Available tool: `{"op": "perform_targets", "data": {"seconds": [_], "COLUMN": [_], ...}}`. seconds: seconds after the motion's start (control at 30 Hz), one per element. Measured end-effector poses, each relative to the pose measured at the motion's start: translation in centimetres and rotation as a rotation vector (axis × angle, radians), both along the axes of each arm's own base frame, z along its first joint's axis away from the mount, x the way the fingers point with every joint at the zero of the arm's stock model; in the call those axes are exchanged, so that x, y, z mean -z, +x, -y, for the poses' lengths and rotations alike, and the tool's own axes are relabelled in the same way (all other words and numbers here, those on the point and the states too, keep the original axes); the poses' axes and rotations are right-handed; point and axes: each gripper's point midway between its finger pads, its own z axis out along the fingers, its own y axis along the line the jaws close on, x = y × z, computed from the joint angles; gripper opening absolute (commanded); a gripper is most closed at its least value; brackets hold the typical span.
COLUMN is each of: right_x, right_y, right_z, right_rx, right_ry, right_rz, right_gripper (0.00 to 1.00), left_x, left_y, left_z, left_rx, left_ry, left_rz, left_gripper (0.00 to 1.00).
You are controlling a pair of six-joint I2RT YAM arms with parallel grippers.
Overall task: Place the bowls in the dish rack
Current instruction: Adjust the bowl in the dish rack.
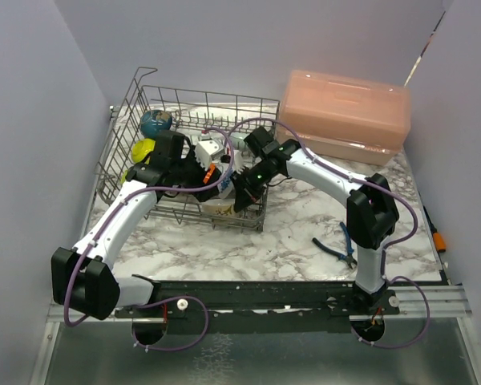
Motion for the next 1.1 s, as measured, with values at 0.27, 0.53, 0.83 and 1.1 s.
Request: {"op": "perform_targets", "data": {"seconds": [0.27,0.53,0.83,1.1], "right_x": [-1.7,-2.3,-1.0,-1.9], "right_y": [2.8,6.5,6.7,4.2], "right_z": [-2.1,-4.7,-5.3,-4.4], "right_rx": [0.095,0.197,0.199,0.061], "right_ry": [0.056,0.111,0.110,0.180], "right_rz": [0.060,0.116,0.107,0.149], "right_gripper": [0.00,0.00,0.11,0.44], "left_x": [-0.7,-0.8,-1.4,-3.3], "left_y": [-0.5,0.5,1.5,2.6], "left_z": [0.2,-1.0,-2.8,-4.1], "left_rx": [0.036,-0.020,-0.136,-0.302], "left_ry": [0.038,0.102,0.156,0.104], "left_rz": [0.017,0.050,0.090,0.120], "left_gripper": [0.71,0.73,0.80,0.91]}}
